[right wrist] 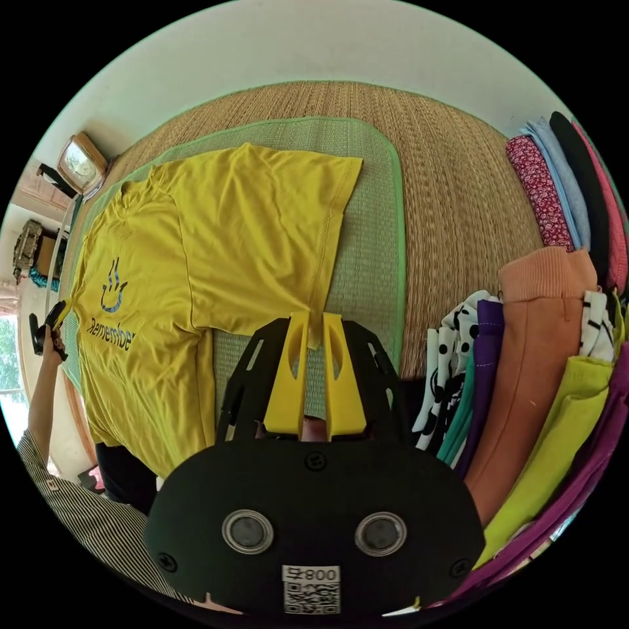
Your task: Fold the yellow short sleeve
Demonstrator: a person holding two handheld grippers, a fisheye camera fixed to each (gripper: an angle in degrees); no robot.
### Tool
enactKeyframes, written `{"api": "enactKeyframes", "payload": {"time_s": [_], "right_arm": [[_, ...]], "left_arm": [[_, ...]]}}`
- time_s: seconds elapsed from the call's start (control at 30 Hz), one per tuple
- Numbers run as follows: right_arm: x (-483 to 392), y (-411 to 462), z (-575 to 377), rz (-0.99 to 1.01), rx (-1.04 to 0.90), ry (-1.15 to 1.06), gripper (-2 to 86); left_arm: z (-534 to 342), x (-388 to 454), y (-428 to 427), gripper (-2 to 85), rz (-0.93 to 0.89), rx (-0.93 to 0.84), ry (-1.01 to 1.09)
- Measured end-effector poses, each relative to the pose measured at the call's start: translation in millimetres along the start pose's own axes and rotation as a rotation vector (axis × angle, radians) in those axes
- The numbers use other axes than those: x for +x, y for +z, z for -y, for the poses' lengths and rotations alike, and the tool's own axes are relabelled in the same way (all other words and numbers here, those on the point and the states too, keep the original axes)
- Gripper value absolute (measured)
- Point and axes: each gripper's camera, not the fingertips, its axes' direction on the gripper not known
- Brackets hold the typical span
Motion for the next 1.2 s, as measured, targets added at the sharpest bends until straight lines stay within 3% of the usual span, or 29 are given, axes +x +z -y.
{"api": "enactKeyframes", "payload": {"time_s": [0.17, 0.27, 0.43, 0.57, 0.9, 1.03, 1.2], "right_arm": [[-37, -27, 1, -0.013, 0.114, 0.024, 4.5], [-77, -48, 3, 0.073, 0.206, -0.033, 4.3], [-197, -67, 21, 0.202, 0.289, -0.259, 5.2], [-329, -57, 45, 0.313, 0.269, -0.488, 6.5], [-627, -14, 71, 0.218, 0.173, -0.97, 8.7], [-731, 9, 66, 0.003, 0.17, -1.217, 9.0], [-808, 48, 61, -0.22, 0.083, -1.464, 8.7]], "left_arm": [[-2, -16, 10, 1.6, -0.076, 0.051, -0.06], [-3, -3, 15, 1.1, -0.155, 0.099, 0.038], [-29, 81, 50, 1.1, -0.08, -0.07, 0.556], [-67, 107, 87, 1.4, 0.072, -0.235, 0.772], [-105, 47, 81, 6.6, -0.138, -0.037, 0.439], [-110, 18, 75, 7.9, -0.154, 0.076, 0.32], [-104, 2, 89, 6.7, -0.125, 0.071, 0.308]]}}
